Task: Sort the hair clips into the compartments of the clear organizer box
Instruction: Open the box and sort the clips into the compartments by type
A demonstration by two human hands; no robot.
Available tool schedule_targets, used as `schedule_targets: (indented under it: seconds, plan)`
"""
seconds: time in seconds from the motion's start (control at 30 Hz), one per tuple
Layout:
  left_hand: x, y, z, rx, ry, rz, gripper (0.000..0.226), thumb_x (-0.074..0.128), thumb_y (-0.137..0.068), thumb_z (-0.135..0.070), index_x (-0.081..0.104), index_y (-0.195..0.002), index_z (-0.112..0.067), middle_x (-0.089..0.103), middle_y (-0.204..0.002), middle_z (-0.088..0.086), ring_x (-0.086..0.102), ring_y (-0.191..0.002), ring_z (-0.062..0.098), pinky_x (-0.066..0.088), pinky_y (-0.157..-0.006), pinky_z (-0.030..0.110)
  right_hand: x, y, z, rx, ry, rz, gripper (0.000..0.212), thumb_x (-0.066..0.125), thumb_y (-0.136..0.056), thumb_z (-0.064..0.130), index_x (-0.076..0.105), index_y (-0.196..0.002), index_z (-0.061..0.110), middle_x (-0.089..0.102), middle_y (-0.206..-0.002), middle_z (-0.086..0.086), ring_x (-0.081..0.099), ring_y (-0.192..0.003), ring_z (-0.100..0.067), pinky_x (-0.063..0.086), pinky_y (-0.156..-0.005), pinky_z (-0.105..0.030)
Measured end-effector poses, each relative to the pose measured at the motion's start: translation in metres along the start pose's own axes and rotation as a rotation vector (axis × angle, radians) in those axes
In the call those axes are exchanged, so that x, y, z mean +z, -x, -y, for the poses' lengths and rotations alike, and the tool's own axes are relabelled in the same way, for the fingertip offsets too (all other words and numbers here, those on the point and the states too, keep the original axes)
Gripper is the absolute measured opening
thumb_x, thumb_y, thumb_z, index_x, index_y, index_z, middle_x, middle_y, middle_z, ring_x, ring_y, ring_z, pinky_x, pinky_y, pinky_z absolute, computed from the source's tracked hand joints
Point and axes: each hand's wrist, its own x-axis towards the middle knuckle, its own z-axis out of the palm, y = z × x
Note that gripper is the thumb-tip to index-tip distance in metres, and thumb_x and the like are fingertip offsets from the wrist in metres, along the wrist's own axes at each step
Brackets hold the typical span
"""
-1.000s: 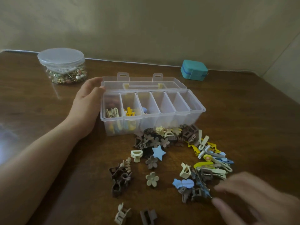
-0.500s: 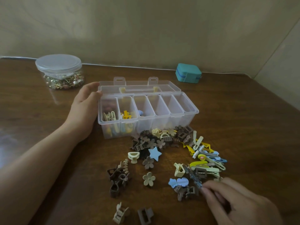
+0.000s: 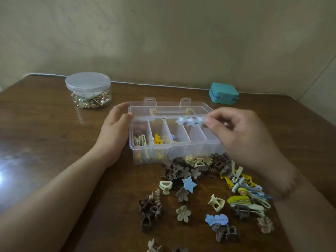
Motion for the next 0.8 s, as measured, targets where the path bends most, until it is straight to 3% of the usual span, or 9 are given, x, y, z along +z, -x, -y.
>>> schedule_targets:
  seconds: [0.1,0.17,0.3,0.47,0.67,0.8]
  plan:
    - [-0.001,0.0,0.0,-0.018,0.011,0.012,0.034,0.045,-0.103,-0.013,0.05,-0.135,-0.023,0.07,-0.116,0.007,0.074,-0.09,0.022,0.061,-0.083,0.041,0.018,-0.026,-0.002,0.001,0.256,0.167,0.019,0.059,-0.091,0.04,0.068,-0.078,0.03,0.064,-0.068,0.012,0.057,-0.063,-0.003,0.044,-0.055,-0.023]
    - [-0.002,0.0,0.0,-0.02,0.004,0.02,0.034,0.045,-0.103,-0.015,0.051,-0.135,-0.025,0.07,-0.118,0.008,0.074,-0.095,0.026,0.06,-0.083,0.042,0.023,-0.023,-0.003,-0.035,0.398,0.17,0.024,0.057,-0.09,0.047,0.065,-0.074,0.031,0.059,-0.059,0.01,0.053,-0.057,-0.002,0.036,-0.05,-0.023]
    - [-0.003,-0.001,0.001,-0.005,-0.008,0.018,0.038,0.044,-0.103,-0.014,0.049,-0.14,-0.021,0.07,-0.118,0.011,0.074,-0.091,0.024,0.059,-0.073,0.034,0.019,-0.007,-0.009,-0.139,0.321,0.09,0.025,0.057,-0.084,0.049,0.065,-0.069,0.031,0.056,-0.056,0.009,0.052,-0.054,-0.004,0.037,-0.047,-0.021]
    - [-0.002,-0.001,0.001,-0.006,-0.002,0.007,0.037,0.044,-0.103,-0.014,0.049,-0.14,-0.022,0.068,-0.122,0.008,0.074,-0.094,0.022,0.06,-0.073,0.032,0.017,-0.019,0.004,-0.254,0.283,0.102,0.014,0.061,-0.084,0.043,0.066,-0.077,0.031,0.058,-0.065,0.011,0.05,-0.059,-0.002,0.041,-0.052,-0.025]
    - [-0.001,-0.001,0.001,-0.003,-0.014,0.001,0.038,0.045,-0.103,-0.014,0.049,-0.14,-0.023,0.068,-0.122,0.008,0.074,-0.094,0.022,0.06,-0.071,0.03,0.031,-0.044,0.012,-0.366,0.429,0.406,0.019,0.05,-0.094,0.044,0.066,-0.105,0.041,0.057,-0.106,0.023,0.05,-0.085,0.004,0.036,-0.064,-0.02]
    - [-0.003,-0.003,0.003,-0.002,-0.022,0.001,0.038,0.046,-0.103,-0.017,0.049,-0.14,-0.025,0.07,-0.116,0.005,0.075,-0.089,0.018,0.06,-0.08,0.036,0.021,-0.018,-0.001,-0.453,0.335,0.288,0.019,0.056,-0.091,0.034,0.069,-0.104,0.035,0.061,-0.107,0.021,0.057,-0.096,-0.001,0.046,-0.071,-0.02]
